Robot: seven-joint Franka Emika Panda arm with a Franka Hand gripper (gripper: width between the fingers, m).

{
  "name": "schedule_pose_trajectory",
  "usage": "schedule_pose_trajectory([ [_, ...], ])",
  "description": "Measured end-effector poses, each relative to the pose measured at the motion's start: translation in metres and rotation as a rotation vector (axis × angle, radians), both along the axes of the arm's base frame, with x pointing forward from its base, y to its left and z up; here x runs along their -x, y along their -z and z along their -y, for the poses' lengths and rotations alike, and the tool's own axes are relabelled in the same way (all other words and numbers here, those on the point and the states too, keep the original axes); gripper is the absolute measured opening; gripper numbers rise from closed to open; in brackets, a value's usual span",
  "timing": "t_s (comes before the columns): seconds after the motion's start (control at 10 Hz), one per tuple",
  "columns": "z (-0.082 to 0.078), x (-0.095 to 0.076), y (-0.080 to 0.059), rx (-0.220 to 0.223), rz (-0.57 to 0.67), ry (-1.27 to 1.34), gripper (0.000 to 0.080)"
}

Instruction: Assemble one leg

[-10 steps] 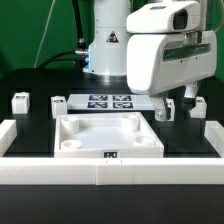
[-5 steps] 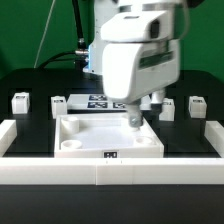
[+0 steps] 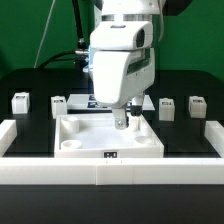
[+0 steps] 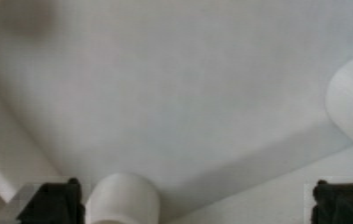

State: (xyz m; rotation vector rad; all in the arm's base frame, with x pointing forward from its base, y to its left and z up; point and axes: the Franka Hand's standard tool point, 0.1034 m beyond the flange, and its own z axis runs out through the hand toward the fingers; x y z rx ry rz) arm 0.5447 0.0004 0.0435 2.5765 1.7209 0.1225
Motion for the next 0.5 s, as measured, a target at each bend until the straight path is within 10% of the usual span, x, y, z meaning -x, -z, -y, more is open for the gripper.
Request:
schedule_pose_trajectory([
  [0.5,0.003,0.018,-0.009,0.056,-0.09,-0.225,0.0649],
])
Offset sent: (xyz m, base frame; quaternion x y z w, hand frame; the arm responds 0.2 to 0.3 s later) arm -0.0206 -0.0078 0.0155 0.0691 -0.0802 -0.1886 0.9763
